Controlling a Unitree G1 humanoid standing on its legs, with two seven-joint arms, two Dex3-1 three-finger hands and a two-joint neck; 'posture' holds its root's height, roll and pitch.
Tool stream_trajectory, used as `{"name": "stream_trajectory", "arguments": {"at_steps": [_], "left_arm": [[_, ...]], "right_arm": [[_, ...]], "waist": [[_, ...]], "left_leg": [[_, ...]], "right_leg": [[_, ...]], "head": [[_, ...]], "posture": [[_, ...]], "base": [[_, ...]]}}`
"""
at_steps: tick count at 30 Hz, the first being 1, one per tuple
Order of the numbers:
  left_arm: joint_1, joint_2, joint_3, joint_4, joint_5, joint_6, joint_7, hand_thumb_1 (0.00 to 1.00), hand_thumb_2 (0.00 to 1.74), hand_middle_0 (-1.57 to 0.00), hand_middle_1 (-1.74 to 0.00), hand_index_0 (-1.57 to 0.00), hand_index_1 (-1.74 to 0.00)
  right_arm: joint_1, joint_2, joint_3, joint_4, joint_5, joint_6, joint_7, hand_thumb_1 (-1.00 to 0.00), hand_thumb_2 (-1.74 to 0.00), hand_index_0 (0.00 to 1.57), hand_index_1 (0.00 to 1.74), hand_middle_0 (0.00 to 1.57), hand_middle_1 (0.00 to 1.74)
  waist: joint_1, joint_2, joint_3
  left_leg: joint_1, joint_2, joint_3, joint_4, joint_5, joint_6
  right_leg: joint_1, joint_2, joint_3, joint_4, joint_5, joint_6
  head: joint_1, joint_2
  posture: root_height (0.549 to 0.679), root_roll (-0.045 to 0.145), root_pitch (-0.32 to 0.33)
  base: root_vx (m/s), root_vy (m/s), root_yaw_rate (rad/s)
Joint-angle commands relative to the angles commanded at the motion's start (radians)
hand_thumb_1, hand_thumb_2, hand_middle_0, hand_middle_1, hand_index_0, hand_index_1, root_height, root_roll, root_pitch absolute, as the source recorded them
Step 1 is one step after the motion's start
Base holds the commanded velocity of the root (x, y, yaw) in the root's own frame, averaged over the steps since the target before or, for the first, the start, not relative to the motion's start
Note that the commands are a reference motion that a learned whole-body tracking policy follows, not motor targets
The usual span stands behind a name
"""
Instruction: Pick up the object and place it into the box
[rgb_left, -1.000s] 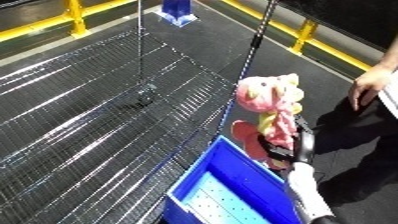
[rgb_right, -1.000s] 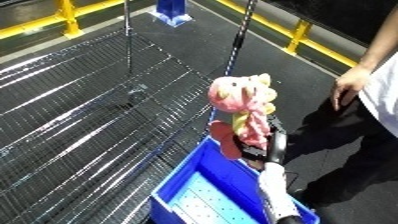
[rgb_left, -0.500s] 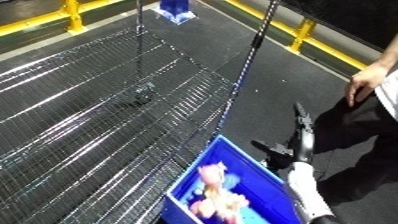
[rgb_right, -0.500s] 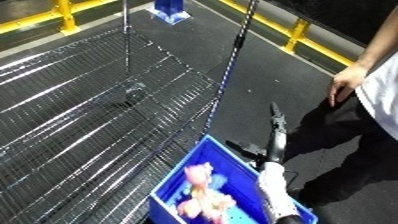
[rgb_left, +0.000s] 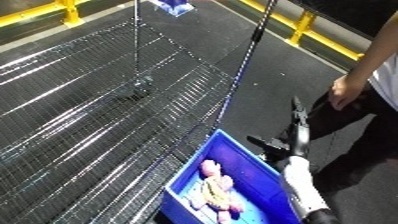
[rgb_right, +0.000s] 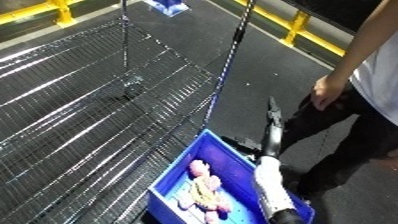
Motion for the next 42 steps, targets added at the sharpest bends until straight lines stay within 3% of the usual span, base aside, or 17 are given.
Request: {"name": "stream_trajectory", "arguments": {"at_steps": [15,21,27,32,36,42], "left_arm": [[0.033,-0.015,0.040,-0.027,0.015,0.023,-0.006,1.00,1.74,-1.57,-1.74,-1.57,-1.74],[0.037,-0.020,0.047,-0.040,0.019,0.036,-0.008,1.00,1.74,-1.57,-1.74,-1.57,-1.74],[0.030,-0.024,0.049,-0.047,0.034,0.051,-0.016,1.00,1.74,-1.57,-1.74,-1.57,-1.74],[0.026,-0.022,0.063,-0.069,0.038,0.057,-0.017,1.00,1.74,-1.57,-1.74,-1.57,-1.74],[0.021,-0.025,0.076,-0.094,0.035,0.055,-0.006,1.00,1.74,-1.57,-1.74,-1.57,-1.74],[-0.002,-0.030,0.080,-0.109,0.031,0.050,0.013,1.00,1.74,-1.57,-1.74,-1.57,-1.74]], "right_arm": [[-0.047,0.066,0.168,-0.211,-0.077,0.046,0.066,0.00,0.00,0.00,0.00,0.00,0.00],[-0.061,0.083,0.231,-0.271,-0.102,0.066,0.102,0.00,0.00,0.00,0.00,0.00,0.00],[-0.072,0.119,0.328,-0.327,-0.114,0.092,0.155,0.00,0.00,0.00,0.00,0.00,0.00],[-0.078,0.122,0.402,-0.362,-0.134,0.122,0.205,0.00,0.00,0.00,0.00,0.00,0.00],[-0.096,0.126,0.444,-0.385,-0.116,0.127,0.228,0.00,0.00,0.00,0.00,0.00,0.00],[-0.132,0.143,0.480,-0.386,-0.090,0.121,0.230,0.00,0.00,0.00,0.00,0.00,0.00]], "waist": [[0.073,0.001,0.020],[0.101,-0.006,0.028],[0.120,-0.012,0.034],[0.140,-0.019,0.042],[0.159,-0.022,0.054],[0.176,-0.027,0.057]], "left_leg": [[-0.010,-0.007,-0.017,0.002,0.008,0.0010],[-0.017,-0.007,-0.025,0.005,0.011,0.0012],[-0.023,-0.012,-0.032,-0.001,0.018,0.0011],[-0.033,-0.016,-0.039,-0.002,0.024,0.0001],[-0.045,-0.021,-0.049,0.007,0.024,0.0007],[-0.053,-0.023,-0.058,0.017,0.018,0.0050]], "right_leg": [[-0.004,-0.0040,-0.020,0.028,-0.008,0.0040],[-0.010,-0.0057,-0.025,0.041,-0.012,0.0040],[-0.019,-0.0052,-0.026,0.051,-0.019,0.0038],[-0.031,-0.0073,-0.028,0.063,-0.023,0.0036],[-0.042,-0.0084,-0.031,0.078,-0.023,0.0029],[-0.049,-0.0116,-0.033,0.092,-0.024,0.0037]], "head": [[-0.273,-0.036],[-0.468,-0.046],[-0.739,0.008],[-0.869,0.001],[-0.935,0.061],[-0.984,0.014]], "posture": [[0.625,0.061,-0.252],[0.623,0.059,-0.255],[0.621,0.059,-0.254],[0.619,0.058,-0.253],[0.617,0.057,-0.254],[0.616,0.056,-0.253]], "base": [[-0.008,-0.003,0.082],[-0.008,-0.012,0.077],[0.002,-0.008,0.054],[0.006,-0.005,0.061],[0.000,-0.009,0.062],[-0.002,0.006,0.030]]}}
